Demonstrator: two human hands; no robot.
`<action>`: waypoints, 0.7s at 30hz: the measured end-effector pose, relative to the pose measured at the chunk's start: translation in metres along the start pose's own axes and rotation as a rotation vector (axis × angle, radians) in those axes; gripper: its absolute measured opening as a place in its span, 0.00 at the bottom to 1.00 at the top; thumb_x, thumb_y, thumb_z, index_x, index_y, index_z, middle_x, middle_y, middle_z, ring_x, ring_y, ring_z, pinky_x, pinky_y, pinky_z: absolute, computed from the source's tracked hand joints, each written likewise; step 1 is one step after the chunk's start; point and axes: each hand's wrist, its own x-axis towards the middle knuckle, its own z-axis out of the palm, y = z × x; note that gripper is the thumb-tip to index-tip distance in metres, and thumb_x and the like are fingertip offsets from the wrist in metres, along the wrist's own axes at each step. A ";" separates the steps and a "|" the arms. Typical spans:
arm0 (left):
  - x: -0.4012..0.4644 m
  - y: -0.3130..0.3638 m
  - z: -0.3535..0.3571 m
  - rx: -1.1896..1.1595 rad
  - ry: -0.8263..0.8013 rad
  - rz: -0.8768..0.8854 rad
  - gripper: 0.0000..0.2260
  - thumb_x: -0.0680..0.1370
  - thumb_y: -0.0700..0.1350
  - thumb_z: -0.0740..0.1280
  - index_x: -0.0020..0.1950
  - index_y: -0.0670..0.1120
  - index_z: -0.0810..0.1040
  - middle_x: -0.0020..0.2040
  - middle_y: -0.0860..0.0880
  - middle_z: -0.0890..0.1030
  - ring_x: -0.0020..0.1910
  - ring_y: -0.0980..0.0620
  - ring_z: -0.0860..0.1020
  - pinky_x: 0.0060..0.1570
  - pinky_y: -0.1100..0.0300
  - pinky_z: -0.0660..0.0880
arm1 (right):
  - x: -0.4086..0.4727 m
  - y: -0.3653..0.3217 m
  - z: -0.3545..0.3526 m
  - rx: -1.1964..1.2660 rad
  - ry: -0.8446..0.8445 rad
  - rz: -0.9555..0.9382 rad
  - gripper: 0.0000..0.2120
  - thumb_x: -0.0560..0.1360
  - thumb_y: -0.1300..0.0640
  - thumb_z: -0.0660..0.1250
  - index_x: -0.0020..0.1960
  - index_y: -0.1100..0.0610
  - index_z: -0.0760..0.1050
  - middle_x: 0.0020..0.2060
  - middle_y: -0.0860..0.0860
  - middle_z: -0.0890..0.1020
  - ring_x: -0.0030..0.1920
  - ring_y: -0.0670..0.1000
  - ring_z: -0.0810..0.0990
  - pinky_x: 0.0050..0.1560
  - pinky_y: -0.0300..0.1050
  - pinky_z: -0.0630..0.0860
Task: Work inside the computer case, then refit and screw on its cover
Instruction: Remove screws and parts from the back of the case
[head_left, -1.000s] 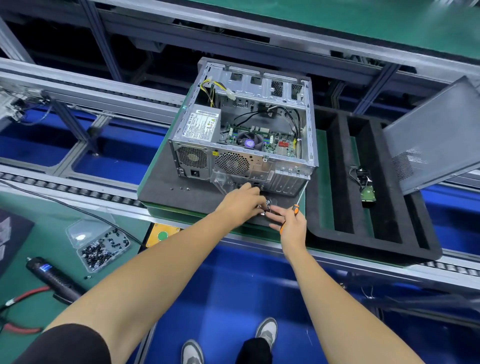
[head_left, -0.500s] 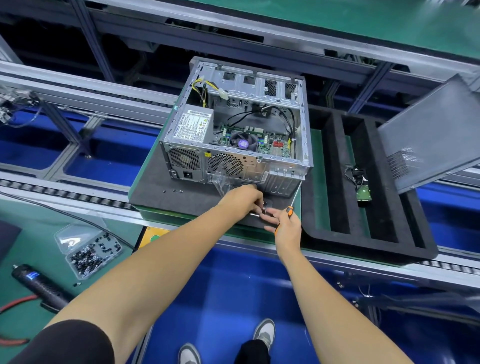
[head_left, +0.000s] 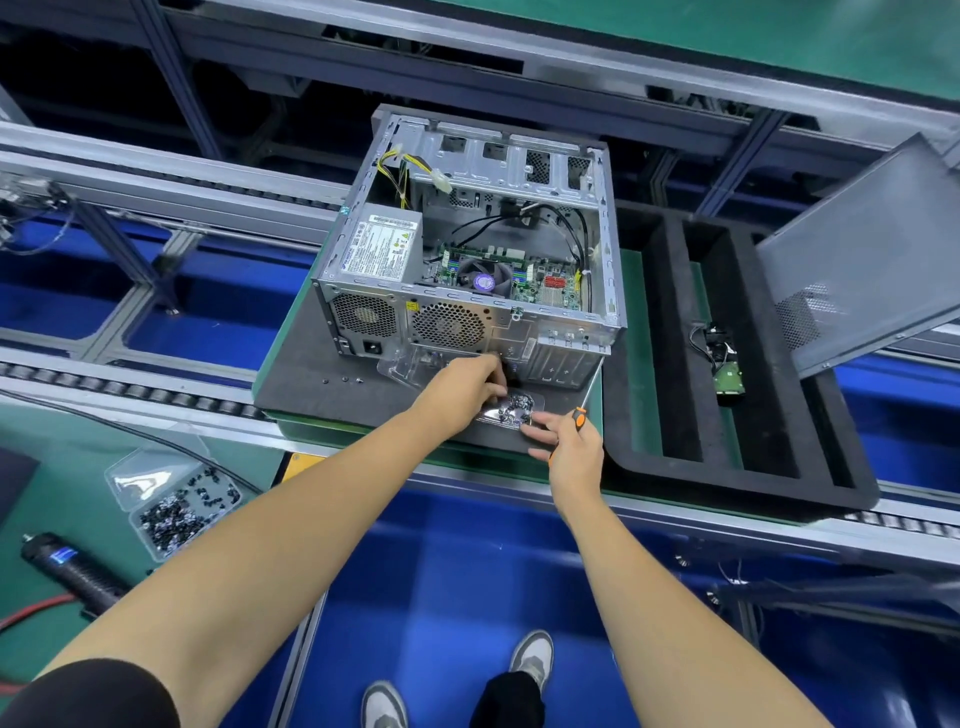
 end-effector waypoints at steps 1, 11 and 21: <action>-0.001 -0.002 -0.001 0.019 0.001 0.026 0.02 0.81 0.43 0.69 0.50 0.45 0.78 0.47 0.46 0.83 0.46 0.47 0.81 0.49 0.52 0.77 | 0.000 0.000 0.000 -0.007 0.001 -0.001 0.15 0.82 0.59 0.56 0.50 0.59 0.82 0.49 0.50 0.87 0.46 0.50 0.88 0.39 0.45 0.82; -0.003 -0.007 -0.003 -0.159 0.034 0.063 0.12 0.70 0.43 0.81 0.45 0.50 0.78 0.40 0.55 0.81 0.40 0.56 0.80 0.42 0.65 0.74 | 0.000 -0.001 0.001 -0.010 0.021 0.018 0.17 0.83 0.59 0.55 0.49 0.58 0.82 0.49 0.50 0.87 0.46 0.50 0.88 0.37 0.43 0.81; -0.007 0.012 0.004 -0.309 0.014 -0.070 0.14 0.83 0.32 0.56 0.58 0.40 0.81 0.48 0.43 0.82 0.43 0.49 0.76 0.41 0.60 0.74 | 0.001 0.000 0.001 -0.008 0.016 0.029 0.17 0.83 0.58 0.54 0.52 0.61 0.81 0.50 0.51 0.87 0.46 0.51 0.88 0.40 0.47 0.82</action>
